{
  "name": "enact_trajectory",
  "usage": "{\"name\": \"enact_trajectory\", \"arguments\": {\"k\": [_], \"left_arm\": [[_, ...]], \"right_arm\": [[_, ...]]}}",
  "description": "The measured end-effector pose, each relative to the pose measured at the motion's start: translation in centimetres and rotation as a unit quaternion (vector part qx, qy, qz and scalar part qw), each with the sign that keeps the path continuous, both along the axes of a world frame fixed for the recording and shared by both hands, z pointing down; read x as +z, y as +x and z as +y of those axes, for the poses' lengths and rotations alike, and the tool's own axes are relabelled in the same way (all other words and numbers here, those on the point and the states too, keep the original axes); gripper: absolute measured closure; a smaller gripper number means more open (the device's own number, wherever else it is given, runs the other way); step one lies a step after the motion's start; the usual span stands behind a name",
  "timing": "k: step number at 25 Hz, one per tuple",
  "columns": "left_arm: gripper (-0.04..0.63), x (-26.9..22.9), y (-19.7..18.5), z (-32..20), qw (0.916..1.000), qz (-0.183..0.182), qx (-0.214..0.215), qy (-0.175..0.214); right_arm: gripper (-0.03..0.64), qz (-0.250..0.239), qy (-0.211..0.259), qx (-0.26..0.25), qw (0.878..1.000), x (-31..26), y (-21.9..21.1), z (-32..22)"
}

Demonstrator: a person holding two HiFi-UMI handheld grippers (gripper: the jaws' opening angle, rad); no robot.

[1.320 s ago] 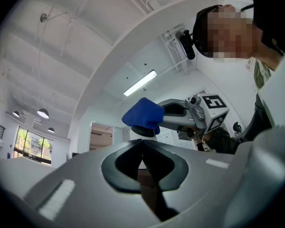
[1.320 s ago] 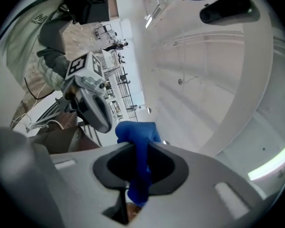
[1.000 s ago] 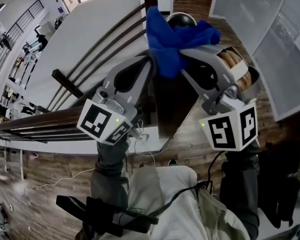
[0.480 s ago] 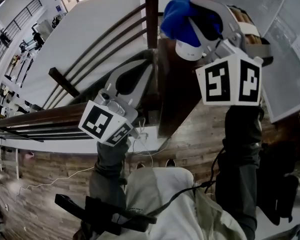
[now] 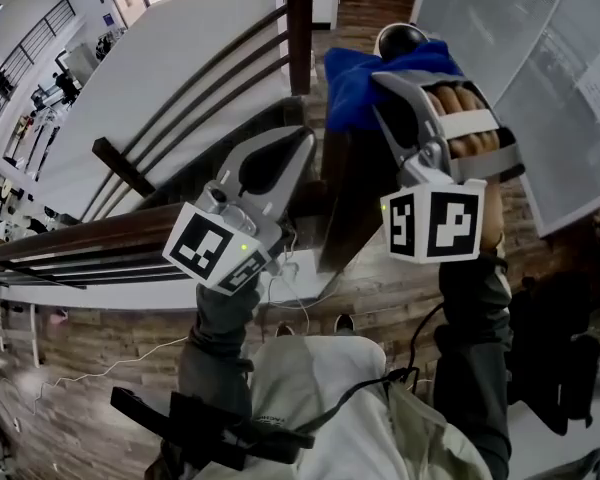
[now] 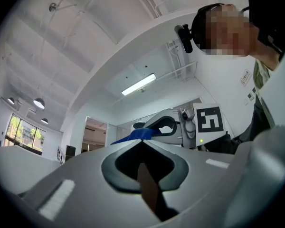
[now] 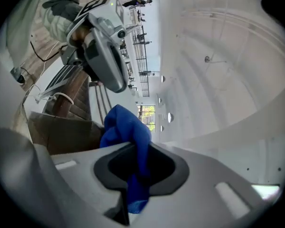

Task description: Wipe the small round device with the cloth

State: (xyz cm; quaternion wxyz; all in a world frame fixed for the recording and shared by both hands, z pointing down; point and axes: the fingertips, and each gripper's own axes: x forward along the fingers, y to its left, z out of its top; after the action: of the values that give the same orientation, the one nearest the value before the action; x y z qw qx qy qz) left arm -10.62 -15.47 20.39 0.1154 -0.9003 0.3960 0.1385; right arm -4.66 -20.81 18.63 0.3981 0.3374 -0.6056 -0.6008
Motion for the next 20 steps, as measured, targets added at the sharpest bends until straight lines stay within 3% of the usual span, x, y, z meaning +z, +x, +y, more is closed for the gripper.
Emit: {"name": "enact_trajectory", "arguments": {"k": [2,6,9,12,15,20], "left_arm": [[0.6,0.3,-0.3,0.3,1.0,0.003,0.006,-0.001],[0.6,-0.1,-0.4,0.9,0.9999,0.009,0.012,-0.001],[0.6,-0.5,-0.3,1.8,0.9998,0.019,0.011,-0.005],[0.6,0.5,0.1,2.7,0.9992,0.023,0.031,-0.012],[0.6,1.7,-1.0,2.5,0.999,0.019,0.037,-0.016],[0.6,2.3,-2.9,2.5,0.9993,0.013,0.031,-0.015]], "right_arm": [[0.557,0.006,0.015,0.003,1.0,-0.2,0.2,0.3],[0.557,-0.03,0.066,0.026,0.997,-6.7,1.4,-0.4],[0.557,-0.036,0.041,0.05,0.997,-9.5,1.7,-2.6],[0.558,-0.031,0.034,0.068,0.997,-8.6,1.7,-3.6],[0.558,-0.033,0.01,0.052,0.998,-5.7,0.0,-3.0],[0.557,0.025,-0.019,0.033,0.999,0.8,-2.9,-2.7]]}}
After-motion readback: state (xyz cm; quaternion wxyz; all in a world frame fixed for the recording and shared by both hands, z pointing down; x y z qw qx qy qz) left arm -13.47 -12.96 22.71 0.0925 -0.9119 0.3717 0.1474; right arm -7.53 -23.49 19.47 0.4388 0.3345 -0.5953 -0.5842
